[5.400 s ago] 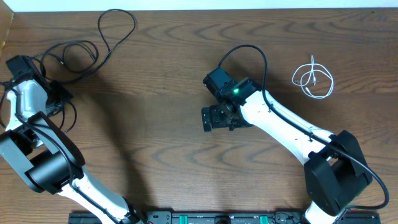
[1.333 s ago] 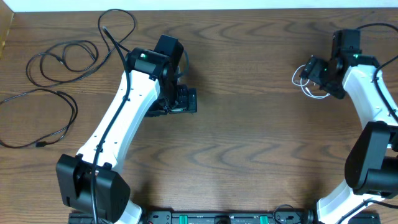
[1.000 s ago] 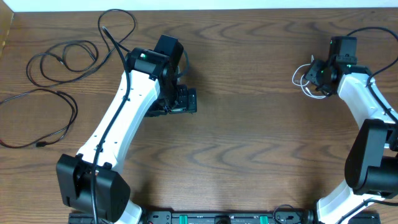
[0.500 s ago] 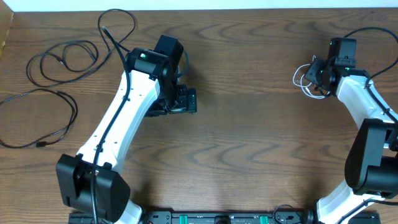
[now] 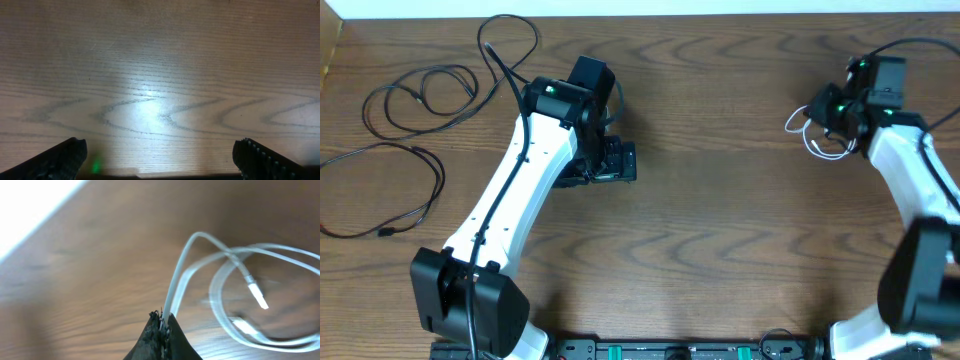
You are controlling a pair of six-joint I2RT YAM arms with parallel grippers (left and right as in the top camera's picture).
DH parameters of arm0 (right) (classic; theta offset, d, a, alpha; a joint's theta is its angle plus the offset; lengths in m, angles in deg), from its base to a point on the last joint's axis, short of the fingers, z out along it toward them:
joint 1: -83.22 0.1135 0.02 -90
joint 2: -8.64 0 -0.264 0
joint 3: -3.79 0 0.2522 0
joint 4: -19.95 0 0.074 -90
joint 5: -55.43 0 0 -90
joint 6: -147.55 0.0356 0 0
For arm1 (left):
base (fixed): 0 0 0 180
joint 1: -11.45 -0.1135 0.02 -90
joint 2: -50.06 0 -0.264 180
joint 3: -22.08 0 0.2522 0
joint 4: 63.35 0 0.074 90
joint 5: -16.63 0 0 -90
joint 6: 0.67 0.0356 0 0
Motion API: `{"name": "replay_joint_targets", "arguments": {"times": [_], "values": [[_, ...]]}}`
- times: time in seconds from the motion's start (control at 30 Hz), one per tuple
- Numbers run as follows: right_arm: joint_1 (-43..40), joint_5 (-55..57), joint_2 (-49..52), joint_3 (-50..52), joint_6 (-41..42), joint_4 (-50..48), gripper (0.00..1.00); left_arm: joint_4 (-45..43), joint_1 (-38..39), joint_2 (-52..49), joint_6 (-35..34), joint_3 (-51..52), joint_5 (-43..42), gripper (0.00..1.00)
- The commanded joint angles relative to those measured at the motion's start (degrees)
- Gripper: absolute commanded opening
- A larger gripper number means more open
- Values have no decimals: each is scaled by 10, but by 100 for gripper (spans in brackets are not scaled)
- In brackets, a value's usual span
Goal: Untangle cables
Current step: 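Move the right gripper to the white cable and grasp it, then lift and pull the white cable toward the center with the right gripper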
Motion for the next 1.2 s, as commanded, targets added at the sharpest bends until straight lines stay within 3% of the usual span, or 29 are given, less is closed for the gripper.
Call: {"name": "replay_joint_targets", "arguments": {"times": [0.0, 0.2, 0.37, 0.53, 0.63, 0.67, 0.73, 0.83, 0.97, 1.17], "values": [[0, -139, -101, -15, 97, -22, 1, 2, 0, -3, 7, 3, 8, 98], [2, -245, -228, -15, 221, -114, 1, 2, 0, -3, 7, 3, 8, 98], [18, -272, -303, -15, 240, -142, 1, 2, 0, -3, 7, 3, 8, 98], [93, -244, -316, -15, 104, -40, 1, 2, 0, -3, 7, 3, 8, 98], [146, -102, -302, -14, 83, 81, 1, 2, 0, -3, 8, 3, 8, 98], [179, -3, -283, -14, 90, 145, 2, 2, 0, -3, 7, 3, 7, 98], [207, 47, -259, -14, 101, 185, 2, 2, 0, -3, 7, 3, 8, 98], [235, 17, -222, -14, 136, 195, 2, 2, 0, -3, 7, 3, 8, 98], [247, -82, -196, -14, 148, 130, 2, 2, 0, -3, 7, 3, 8, 98], [246, 24, -198, -14, 149, 159, 2, 2, 0, -3, 7, 3, 8, 98]]}}
